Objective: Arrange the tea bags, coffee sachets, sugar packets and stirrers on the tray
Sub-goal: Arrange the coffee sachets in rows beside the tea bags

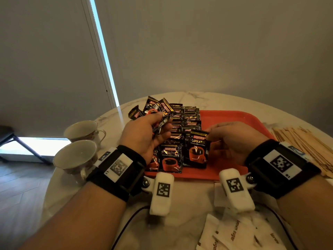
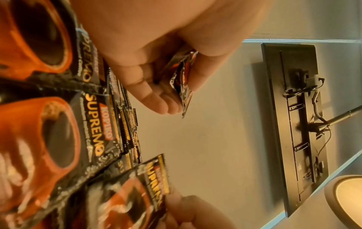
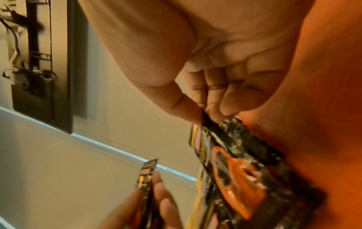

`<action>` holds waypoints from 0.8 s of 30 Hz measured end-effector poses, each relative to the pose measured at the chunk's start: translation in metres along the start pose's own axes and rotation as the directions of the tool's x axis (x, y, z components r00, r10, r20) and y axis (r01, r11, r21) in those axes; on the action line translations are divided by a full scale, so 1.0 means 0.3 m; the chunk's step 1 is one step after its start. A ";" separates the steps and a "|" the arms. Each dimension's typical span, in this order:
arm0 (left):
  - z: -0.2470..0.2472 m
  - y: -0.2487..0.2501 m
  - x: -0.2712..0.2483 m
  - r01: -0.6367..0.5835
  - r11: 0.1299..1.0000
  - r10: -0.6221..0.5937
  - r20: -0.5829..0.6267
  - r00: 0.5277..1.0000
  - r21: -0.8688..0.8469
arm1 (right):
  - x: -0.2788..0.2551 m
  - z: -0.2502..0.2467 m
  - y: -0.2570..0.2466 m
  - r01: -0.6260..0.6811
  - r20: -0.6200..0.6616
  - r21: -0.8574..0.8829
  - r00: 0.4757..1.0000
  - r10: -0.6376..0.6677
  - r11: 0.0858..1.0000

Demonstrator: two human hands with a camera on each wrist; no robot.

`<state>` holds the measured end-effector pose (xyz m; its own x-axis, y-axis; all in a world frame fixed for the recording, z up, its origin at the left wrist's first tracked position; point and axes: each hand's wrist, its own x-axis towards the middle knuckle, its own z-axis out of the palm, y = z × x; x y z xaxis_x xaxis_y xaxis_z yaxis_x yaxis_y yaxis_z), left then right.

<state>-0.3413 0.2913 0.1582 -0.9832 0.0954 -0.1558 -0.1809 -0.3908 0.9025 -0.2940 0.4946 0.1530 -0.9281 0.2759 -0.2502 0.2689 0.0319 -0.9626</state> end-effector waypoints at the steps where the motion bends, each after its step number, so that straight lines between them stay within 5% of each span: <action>1: 0.000 -0.002 0.000 -0.004 1.000 0.004 0.000 1.000 0.007 | 0.002 -0.001 0.005 -0.025 0.002 -0.039 1.000 0.025 0.999; 16: -0.001 -0.007 0.008 -0.011 1.000 0.011 0.017 1.000 0.027 | 0.006 0.025 0.035 -0.001 0.023 -0.190 1.000 0.005 0.982; 24: 0.001 -0.009 0.008 0.008 0.998 -0.009 0.019 1.000 0.056 | 0.030 0.025 0.031 0.047 -0.066 -0.106 0.996 -0.054 0.993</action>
<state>-0.3431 0.2929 0.1554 -0.9808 0.1166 -0.1566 -0.1874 -0.3377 0.9224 -0.3018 0.4901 0.1409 -0.9221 0.3368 -0.1905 0.2512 0.1465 -0.9568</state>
